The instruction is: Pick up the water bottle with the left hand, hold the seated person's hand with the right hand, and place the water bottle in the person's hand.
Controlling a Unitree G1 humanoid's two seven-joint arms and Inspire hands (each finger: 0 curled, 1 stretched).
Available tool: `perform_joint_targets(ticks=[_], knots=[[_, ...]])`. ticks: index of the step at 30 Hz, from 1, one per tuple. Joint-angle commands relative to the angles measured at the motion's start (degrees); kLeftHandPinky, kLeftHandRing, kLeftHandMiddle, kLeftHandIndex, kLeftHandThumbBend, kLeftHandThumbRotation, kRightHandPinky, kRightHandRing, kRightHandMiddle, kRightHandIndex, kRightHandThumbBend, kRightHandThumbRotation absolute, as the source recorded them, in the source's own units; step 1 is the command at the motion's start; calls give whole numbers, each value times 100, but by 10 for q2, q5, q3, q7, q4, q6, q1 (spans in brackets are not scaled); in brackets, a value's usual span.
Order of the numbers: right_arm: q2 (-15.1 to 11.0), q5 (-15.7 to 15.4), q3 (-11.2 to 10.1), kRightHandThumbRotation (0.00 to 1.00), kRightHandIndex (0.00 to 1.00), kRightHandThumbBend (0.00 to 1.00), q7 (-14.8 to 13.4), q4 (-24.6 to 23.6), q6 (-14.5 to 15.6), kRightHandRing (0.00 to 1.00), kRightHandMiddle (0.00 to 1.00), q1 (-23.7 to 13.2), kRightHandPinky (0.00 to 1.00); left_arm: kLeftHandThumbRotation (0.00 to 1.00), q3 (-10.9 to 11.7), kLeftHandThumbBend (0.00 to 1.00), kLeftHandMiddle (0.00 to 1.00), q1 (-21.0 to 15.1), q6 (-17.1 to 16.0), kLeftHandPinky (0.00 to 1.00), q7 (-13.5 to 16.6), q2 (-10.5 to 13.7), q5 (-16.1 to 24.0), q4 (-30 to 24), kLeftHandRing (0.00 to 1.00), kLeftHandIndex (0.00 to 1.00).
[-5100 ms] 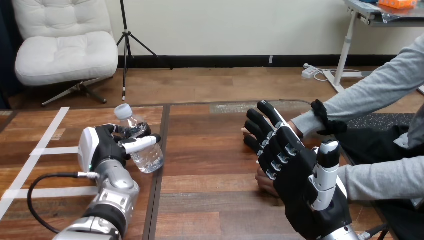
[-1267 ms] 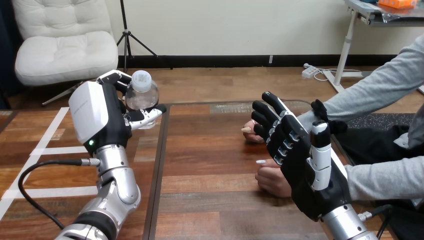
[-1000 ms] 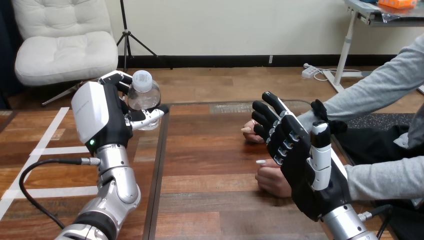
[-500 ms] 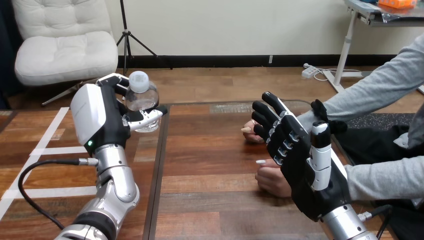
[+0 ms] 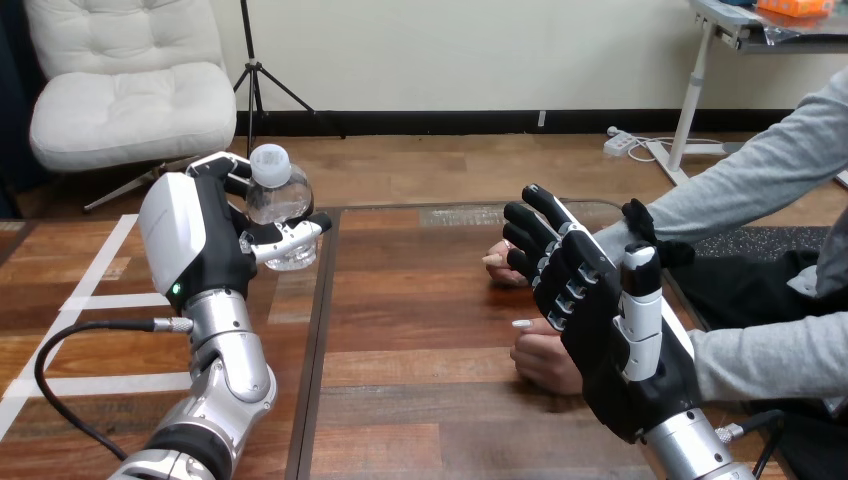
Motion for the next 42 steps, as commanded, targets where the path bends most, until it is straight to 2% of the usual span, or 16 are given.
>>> perform_joint_targets(ticks=[1, 17, 26, 35, 38, 42], knots=[[-2, -4, -4, 100, 95, 95, -4, -8, -9, 97, 95, -24, 100, 0, 8, 85, 38, -26, -1, 29, -2, 1, -4, -27, 33, 40], [-5, 2, -4, 100, 96, 95, 1, -8, -4, 98, 95, -24, 100, 0, 10, 85, 38, -27, 8, 29, -13, -1, -12, -30, 33, 39], [-3, -1, -5, 100, 96, 95, 1, -8, -7, 99, 96, -23, 100, 0, -2, 84, 38, -30, 27, 30, 1, 2, 3, -32, 34, 38], [-4, -1, -5, 100, 96, 94, 2, -7, -11, 98, 95, -23, 100, 0, -24, 84, 36, -34, 21, 29, 41, 11, 37, -36, 33, 38], [-3, -1, -5, 100, 96, 94, 0, -8, -9, 98, 95, -22, 100, 0, -21, 83, 36, -35, 15, 28, 37, 10, 37, -39, 32, 38], [-4, -1, -5, 100, 96, 95, 0, -9, -6, 97, 95, -22, 100, 0, -5, 82, 36, -36, 6, 28, 11, 6, 16, -41, 32, 38]])
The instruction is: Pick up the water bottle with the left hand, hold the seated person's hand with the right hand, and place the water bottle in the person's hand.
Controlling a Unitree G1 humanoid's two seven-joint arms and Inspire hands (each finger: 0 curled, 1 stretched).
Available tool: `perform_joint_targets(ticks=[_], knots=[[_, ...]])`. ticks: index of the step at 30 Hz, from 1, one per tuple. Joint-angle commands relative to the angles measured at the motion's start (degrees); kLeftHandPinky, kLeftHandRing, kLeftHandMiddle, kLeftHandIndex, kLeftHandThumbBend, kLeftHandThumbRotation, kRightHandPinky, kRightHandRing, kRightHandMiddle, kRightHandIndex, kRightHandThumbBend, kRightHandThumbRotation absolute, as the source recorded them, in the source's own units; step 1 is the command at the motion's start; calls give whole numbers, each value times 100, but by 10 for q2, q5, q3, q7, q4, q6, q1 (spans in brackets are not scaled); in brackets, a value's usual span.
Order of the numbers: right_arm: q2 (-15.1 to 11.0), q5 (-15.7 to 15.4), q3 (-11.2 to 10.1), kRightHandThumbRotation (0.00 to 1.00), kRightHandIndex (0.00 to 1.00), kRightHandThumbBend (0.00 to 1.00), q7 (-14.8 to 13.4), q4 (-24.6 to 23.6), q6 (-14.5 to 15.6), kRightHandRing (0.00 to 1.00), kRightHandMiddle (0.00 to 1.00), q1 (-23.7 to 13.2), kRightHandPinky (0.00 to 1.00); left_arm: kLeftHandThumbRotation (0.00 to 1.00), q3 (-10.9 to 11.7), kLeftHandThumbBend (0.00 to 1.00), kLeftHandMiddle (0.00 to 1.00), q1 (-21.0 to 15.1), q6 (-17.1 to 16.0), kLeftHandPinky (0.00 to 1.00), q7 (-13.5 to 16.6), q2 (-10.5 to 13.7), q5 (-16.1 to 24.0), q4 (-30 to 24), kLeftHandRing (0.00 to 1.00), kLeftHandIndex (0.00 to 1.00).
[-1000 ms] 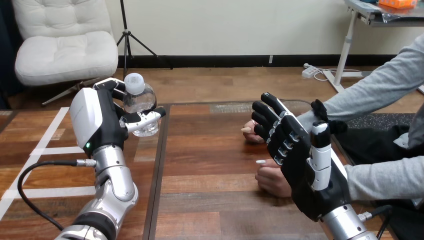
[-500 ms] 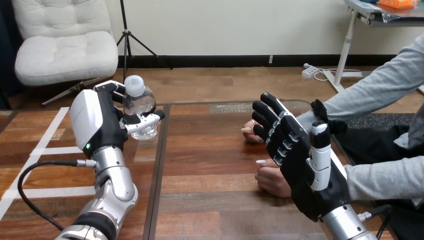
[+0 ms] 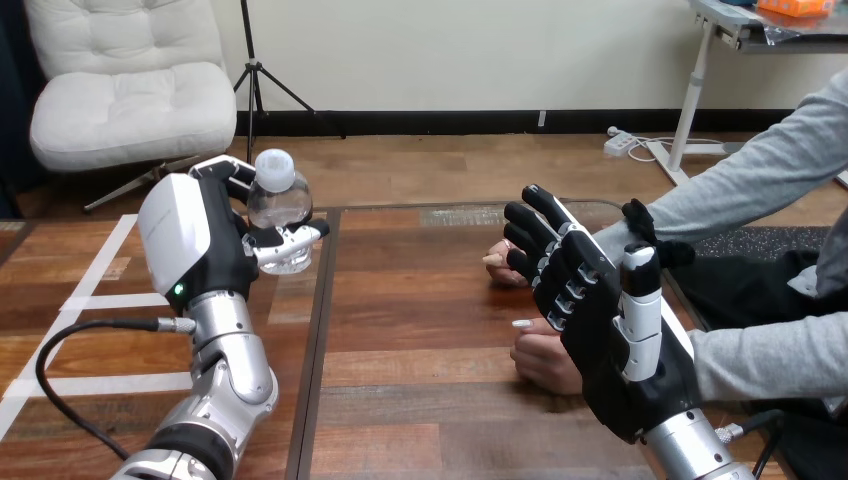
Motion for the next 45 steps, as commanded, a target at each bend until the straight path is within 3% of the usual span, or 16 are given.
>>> perform_joint_targets(ticks=[1, 6, 15, 29, 35, 41, 45], knots=[[-4, -1, -5, 100, 96, 95, -1, -9, -7, 97, 95, -23, 100, 0, 10, 82, 37, -37, -23, 28, -14, 5, -11, -35, 32, 38], [-5, -3, -5, 100, 96, 94, 0, -6, -11, 98, 95, -23, 100, 0, 28, 80, 38, -37, -26, 28, -46, -2, -39, -45, 33, 39], [-7, -19, -7, 100, 96, 92, -5, 3, -26, 98, 95, -27, 100, 0, 37, 77, 38, -32, -36, 26, -90, -1, -61, -63, 32, 40], [-23, -63, -19, 96, 95, 90, -33, 11, -33, 96, 94, -42, 100, 0, 51, 77, 38, -21, -52, 26, -125, -5, -86, -81, 32, 40], [-31, -79, -23, 89, 93, 91, -43, 25, -49, 95, 93, -52, 97, 0, 61, 77, 38, -14, -56, 25, -140, -9, -95, -93, 31, 40], [-41, -109, -28, 85, 92, 83, -54, 55, -91, 91, 91, -67, 91, 0, 66, 76, 38, -6, -54, 25, -169, -9, -106, -111, 32, 40], [-52, -138, -29, 84, 91, 80, -69, 75, -116, 90, 90, -80, 87, 0, 73, 75, 38, 6, -48, 26, -211, -10, -122, -140, 32, 40]])
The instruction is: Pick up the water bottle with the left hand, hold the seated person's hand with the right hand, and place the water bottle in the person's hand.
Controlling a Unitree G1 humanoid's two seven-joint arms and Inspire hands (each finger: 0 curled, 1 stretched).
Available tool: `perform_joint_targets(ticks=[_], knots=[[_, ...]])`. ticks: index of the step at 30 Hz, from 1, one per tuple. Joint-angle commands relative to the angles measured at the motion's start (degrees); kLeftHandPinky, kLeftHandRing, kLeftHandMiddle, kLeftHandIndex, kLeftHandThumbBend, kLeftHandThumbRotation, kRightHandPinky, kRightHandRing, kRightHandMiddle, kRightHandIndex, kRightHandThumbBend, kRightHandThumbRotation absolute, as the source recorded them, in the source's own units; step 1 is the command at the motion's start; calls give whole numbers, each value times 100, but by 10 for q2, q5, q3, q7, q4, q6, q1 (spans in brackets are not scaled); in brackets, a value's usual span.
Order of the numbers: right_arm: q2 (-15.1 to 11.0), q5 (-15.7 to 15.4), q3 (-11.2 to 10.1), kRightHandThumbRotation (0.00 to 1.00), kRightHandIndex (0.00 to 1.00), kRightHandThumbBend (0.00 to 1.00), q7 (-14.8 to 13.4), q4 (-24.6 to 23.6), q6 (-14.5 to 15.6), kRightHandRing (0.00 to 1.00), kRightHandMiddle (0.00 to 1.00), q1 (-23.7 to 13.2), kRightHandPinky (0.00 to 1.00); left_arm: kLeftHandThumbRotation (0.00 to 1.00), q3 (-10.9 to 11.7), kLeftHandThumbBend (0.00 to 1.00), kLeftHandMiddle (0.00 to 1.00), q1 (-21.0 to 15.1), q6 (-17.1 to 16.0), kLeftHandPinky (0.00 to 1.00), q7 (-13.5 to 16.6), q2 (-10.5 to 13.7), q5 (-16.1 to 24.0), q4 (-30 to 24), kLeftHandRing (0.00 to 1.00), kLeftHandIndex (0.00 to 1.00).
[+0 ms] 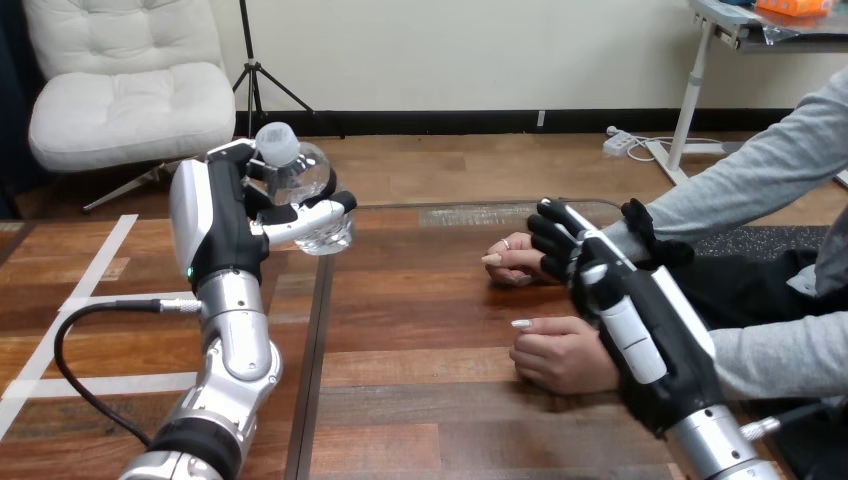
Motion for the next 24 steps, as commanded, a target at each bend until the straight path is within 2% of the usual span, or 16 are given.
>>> perform_joint_targets(ticks=[1, 5, 7, 15, 21, 24], knots=[[-17, -29, -6, 84, 90, 79, -18, 20, -43, 89, 89, -61, 86, 0, 10, 74, 38, -7, -12, 26, -36, 5, -15, -66, 32, 40], [-25, -49, -7, 83, 88, 78, -34, 35, -59, 87, 87, -70, 82, 0, 14, 73, 38, 6, -7, 27, -69, 6, -24, -95, 33, 41], [-28, -55, -6, 81, 88, 81, -38, 40, -62, 86, 87, -73, 81, 0, 17, 72, 39, 11, -3, 27, -79, 5, -27, -106, 33, 41], [-61, -111, -2, 76, 88, 85, -62, 74, -104, 86, 87, -93, 80, 0, 22, 72, 39, 37, 32, 29, -125, 5, -40, -170, 35, 40], [-77, -146, -4, 69, 87, 91, -87, 90, -114, 86, 87, -106, 80, 0, 22, 72, 40, 58, 63, 30, -153, 7, -42, -225, 36, 40], [-83, -154, -3, 67, 87, 93, -91, 95, -116, 85, 87, -111, 80, 0, 23, 72, 40, 67, 81, 31, -167, 6, -44, -248, 36, 40]])
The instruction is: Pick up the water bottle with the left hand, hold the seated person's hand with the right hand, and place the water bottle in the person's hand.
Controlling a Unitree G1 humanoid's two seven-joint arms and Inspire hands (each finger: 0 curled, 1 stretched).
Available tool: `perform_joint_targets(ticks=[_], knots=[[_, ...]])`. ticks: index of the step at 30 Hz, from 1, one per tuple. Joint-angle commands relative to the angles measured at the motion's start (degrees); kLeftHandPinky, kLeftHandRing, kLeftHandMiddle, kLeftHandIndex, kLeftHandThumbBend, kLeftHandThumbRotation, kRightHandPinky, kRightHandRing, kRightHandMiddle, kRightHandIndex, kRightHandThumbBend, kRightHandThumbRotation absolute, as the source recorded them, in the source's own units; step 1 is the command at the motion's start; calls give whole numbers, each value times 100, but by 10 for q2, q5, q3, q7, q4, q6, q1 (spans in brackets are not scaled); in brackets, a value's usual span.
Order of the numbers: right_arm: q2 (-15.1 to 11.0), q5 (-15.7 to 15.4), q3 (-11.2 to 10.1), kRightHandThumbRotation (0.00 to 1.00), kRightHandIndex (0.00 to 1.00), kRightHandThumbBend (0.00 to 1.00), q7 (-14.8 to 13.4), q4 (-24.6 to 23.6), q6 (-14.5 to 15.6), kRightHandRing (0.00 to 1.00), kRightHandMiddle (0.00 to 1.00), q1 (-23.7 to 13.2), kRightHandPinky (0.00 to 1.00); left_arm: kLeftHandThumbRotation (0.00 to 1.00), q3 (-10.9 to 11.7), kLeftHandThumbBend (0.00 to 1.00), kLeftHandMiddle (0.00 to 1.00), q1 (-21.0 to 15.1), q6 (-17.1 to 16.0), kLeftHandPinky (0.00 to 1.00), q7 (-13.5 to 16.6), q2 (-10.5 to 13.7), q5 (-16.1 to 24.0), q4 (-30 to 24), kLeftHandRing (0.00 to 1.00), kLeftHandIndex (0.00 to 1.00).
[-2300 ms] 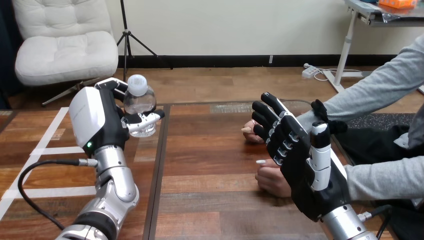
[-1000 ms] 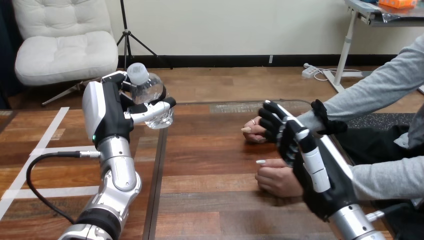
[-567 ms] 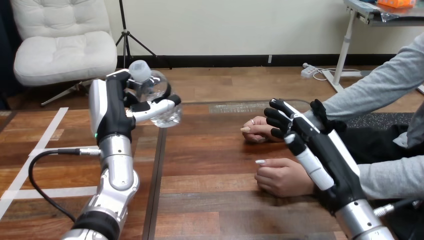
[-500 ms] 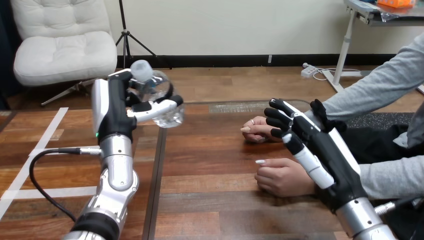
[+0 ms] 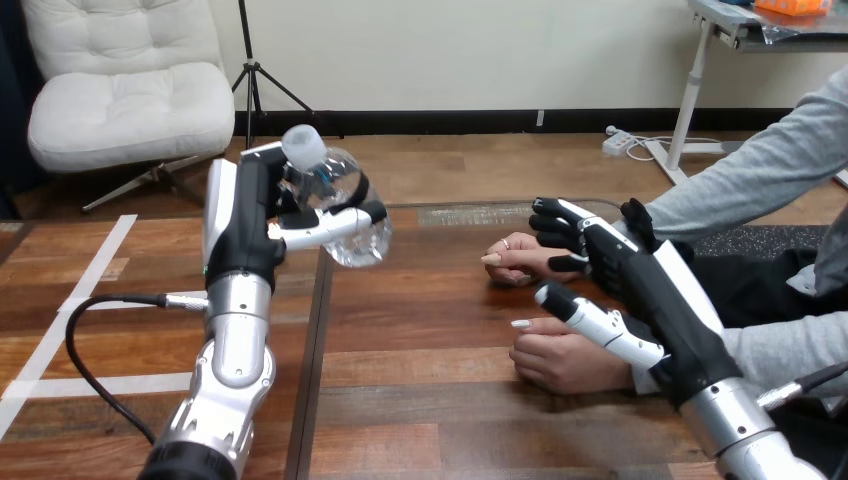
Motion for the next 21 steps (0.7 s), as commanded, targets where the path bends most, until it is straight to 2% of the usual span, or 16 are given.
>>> perform_joint_targets(ticks=[1, 7, 11, 16, 21], knots=[[-23, -19, -5, 65, 87, 93, -22, 15, -24, 85, 87, -56, 80, 0, 13, 71, 40, -4, 30, 31, -25, 8, -13, -94, 37, 40], [-44, -31, -4, 55, 87, 92, -21, 20, -17, 86, 87, -68, 80, 0, 13, 69, 40, 17, 69, 29, -69, 11, -22, -153, 36, 40], [-65, -63, -1, 53, 87, 92, -30, 21, -13, 85, 87, -76, 78, 0, 13, 69, 39, 30, 99, 28, -97, 13, -29, -193, 34, 40], [-81, -85, 0, 51, 86, 91, -32, 24, -8, 83, 86, -85, 75, 0, 12, 70, 38, 43, 129, 25, -118, 15, -29, -234, 32, 40], [-98, -109, 2, 48, 85, 90, -35, 33, -8, 82, 85, -97, 74, 0, 13, 72, 36, 54, 142, 23, -132, 17, -28, -263, 30, 40]])
